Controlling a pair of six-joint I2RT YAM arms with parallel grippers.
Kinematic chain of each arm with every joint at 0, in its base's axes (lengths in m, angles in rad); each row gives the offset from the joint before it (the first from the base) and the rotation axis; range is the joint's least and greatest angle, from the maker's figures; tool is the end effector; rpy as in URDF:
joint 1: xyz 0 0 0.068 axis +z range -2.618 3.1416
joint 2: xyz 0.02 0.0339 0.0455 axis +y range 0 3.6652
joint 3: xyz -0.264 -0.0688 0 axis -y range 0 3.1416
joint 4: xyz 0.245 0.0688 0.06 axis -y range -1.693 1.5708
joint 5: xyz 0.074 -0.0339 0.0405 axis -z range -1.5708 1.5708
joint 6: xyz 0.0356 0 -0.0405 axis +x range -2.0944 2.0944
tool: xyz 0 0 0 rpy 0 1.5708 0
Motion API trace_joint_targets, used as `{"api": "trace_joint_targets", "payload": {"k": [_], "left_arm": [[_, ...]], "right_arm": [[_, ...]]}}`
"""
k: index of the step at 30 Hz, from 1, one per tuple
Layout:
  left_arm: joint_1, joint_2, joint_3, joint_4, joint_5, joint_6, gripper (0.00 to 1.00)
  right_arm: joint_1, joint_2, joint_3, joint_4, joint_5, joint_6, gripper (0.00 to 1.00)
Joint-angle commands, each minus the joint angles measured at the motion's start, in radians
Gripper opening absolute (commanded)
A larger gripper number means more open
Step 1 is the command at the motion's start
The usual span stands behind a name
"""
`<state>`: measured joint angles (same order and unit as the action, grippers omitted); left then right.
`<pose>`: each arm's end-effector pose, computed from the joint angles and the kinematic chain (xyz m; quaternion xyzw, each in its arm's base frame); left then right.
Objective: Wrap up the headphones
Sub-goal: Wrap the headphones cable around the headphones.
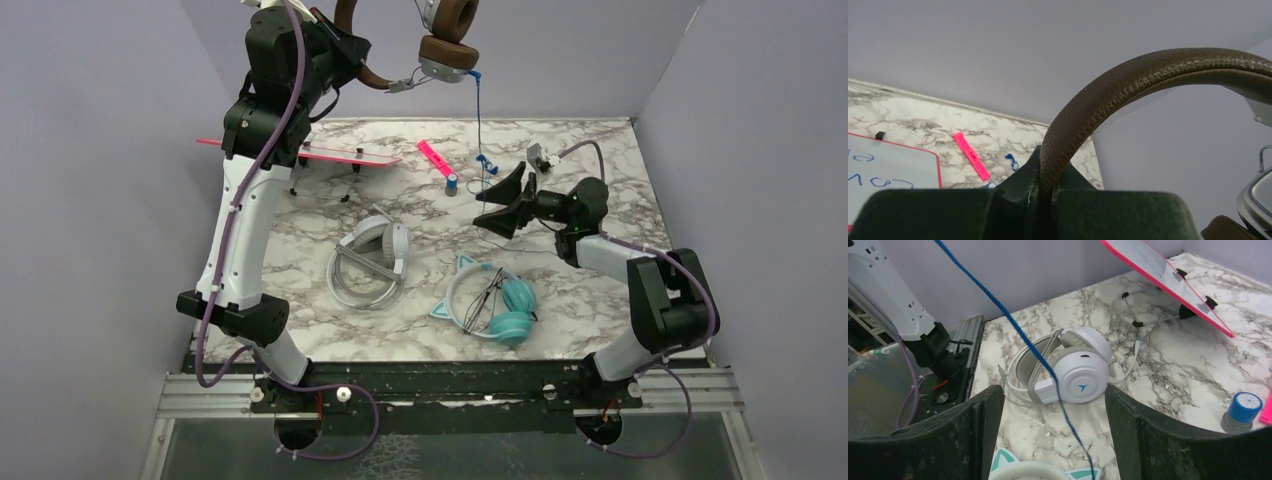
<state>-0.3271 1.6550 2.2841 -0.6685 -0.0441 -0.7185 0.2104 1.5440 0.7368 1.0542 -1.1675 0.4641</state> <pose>0.2983 -0.0996 0.5649 -0.1551 0.7040 -0.3322 0.6083 0.2973 0.0970 0.2634 -0.3664 0.5637 0.5375 0.5090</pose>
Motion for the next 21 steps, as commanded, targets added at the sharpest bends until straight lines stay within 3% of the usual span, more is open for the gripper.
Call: {"api": "trace_joint_targets", "payload": {"k": [1, 4, 8, 12, 17, 21], "left_arm": [[0.018, -0.003, 0.067, 0.035, 0.044, -0.059, 0.0], [0.02, -0.006, 0.083, 0.037, 0.043, -0.069, 0.0], [0.021, -0.018, 0.081, 0.04, 0.043, -0.074, 0.0], [0.025, -0.023, 0.08, 0.044, 0.071, -0.082, 0.0], [0.034, -0.023, 0.077, 0.056, 0.116, -0.111, 0.0], [0.054, -0.028, 0.053, 0.107, 0.236, -0.153, 0.0]], "right_arm": [[-0.001, 0.105, -0.031, 0.364, 0.028, 0.17, 0.77], [0.009, 0.172, -0.035, 0.5, 0.032, 0.25, 0.76], [0.021, 0.172, -0.056, 0.471, 0.064, 0.199, 0.7], [0.025, 0.187, -0.058, 0.502, 0.047, 0.229, 0.48], [0.024, 0.211, -0.089, 0.599, 0.05, 0.295, 0.39], [0.024, 0.227, -0.077, 0.592, 0.03, 0.315, 0.15]]}}
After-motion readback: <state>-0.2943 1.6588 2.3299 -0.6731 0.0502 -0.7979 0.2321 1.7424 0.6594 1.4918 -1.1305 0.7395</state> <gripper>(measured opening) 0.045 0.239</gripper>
